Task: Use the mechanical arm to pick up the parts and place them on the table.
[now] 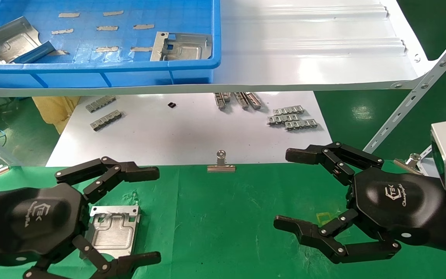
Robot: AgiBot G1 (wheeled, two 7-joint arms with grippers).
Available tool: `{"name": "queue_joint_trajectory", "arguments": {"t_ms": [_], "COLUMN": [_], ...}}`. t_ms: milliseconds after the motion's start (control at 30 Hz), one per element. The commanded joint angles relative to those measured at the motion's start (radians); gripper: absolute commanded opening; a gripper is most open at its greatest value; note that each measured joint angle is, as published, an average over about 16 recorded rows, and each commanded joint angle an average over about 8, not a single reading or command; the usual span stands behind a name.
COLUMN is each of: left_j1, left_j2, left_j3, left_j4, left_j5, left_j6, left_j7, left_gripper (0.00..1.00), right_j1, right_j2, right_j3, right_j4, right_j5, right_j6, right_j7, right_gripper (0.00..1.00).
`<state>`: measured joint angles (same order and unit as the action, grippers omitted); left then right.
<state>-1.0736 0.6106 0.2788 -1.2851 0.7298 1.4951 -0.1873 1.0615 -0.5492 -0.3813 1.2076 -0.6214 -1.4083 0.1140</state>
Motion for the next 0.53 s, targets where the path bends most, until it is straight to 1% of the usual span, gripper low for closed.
{"name": "queue_joint_trajectory", "arguments": {"t_ms": [33, 533], "left_j1": [0.0, -0.001], "left_j2": [0.0, 0.001], "left_j3": [0.0, 0.001], "left_j4": [0.001, 0.003], "left_j5": [0.0, 0.001], "left_j6": [0.0, 0.001], "left_j7": [0.0, 0.001], "left_gripper": [1.0, 1.0], "right_j1": [0.0, 0.0], "right_j2": [0.0, 0.0], "right_j3": [0.0, 0.0], "right_j4": [0.0, 0.0], "right_j5": [0.0, 0.0], "right_j6": [0.0, 0.0], "right_j7": [0.0, 0.0], "right_gripper": [1.0, 1.0]}}
